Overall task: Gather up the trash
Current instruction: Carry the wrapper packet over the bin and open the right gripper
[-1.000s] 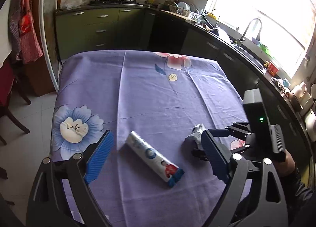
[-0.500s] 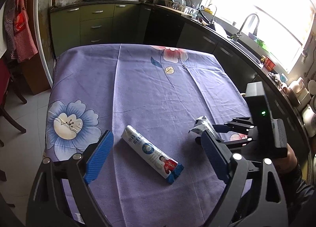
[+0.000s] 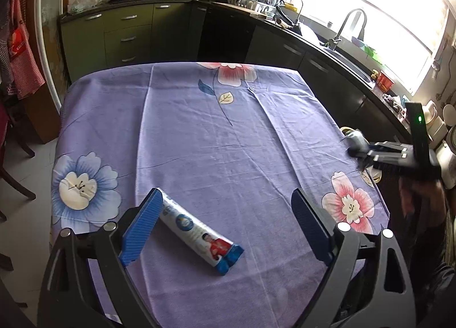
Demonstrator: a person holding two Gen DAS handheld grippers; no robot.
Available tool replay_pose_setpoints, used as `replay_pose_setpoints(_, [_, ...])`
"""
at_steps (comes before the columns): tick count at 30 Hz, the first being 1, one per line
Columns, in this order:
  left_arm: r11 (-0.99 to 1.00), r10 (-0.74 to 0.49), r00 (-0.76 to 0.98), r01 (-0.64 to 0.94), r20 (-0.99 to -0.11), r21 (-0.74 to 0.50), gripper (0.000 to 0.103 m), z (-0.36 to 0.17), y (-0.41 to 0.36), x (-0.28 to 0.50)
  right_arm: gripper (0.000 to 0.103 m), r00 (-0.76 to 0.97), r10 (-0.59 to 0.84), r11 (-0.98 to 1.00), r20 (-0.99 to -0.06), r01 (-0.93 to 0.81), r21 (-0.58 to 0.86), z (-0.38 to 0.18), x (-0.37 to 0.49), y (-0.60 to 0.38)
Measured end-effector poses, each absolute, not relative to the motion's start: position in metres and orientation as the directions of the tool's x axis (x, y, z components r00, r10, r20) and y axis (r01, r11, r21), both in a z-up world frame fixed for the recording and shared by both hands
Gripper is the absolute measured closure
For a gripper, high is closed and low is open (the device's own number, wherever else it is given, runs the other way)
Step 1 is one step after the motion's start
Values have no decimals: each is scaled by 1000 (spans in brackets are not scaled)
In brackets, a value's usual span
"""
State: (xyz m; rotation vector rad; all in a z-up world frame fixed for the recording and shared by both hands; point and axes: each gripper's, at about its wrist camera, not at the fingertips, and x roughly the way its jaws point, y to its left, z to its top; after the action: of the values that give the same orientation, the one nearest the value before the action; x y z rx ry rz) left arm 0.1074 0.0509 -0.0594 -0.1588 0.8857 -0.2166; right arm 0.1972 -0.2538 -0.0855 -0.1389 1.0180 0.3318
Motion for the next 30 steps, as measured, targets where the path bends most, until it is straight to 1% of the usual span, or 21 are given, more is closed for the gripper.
replay_pose_setpoints(4, [965,-259,602,129,-755,-229,16,-62,40,115,60,495,80,988,-865,-152,5,-89,237,-332])
replay_pose_setpoints(8, [965,-260,595,143,-760,-218,16,-62,28,117,58,469,-6,999,-883,-36,-25,-101,275,-384])
replay_pose_setpoints(10, [967,-255,593,144,-763,-211,16,-61,25,117,53,454,-40,999,-890,-5,-47,-110,293,-399])
replay_pose_setpoints(11, [968,-252,592,143,-765,-208,16,-61,24,117,50,446,-67,998,-893,23,-63,-115,303,-407])
replay_pose_setpoints(12, [968,-249,593,141,-766,-205,16,-61,24,117,44,437,-86,996,-896,47,-73,-119,311,-415])
replay_pose_setpoints(14, [970,-243,595,136,-766,-203,16,-60,24,116,44,442,-110,993,-890,85,-81,-120,315,-425])
replay_pose_setpoints(18, [972,-234,600,121,-766,-202,15,-59,28,113,41,484,-83,995,-871,81,-50,-113,295,-431])
replay_pose_setpoints(25, [974,-222,590,107,-776,-198,15,-66,30,111,39,527,-24,999,-850,32,-8,-108,228,-420])
replay_pose_setpoints(28, [978,-204,582,95,-787,-183,15,-69,29,108,35,543,-2,1000,-839,11,5,-109,203,-410])
replay_pose_setpoints(30, [982,-184,577,79,-796,-170,15,-72,28,106,35,547,16,1000,-837,-6,15,-110,192,-406])
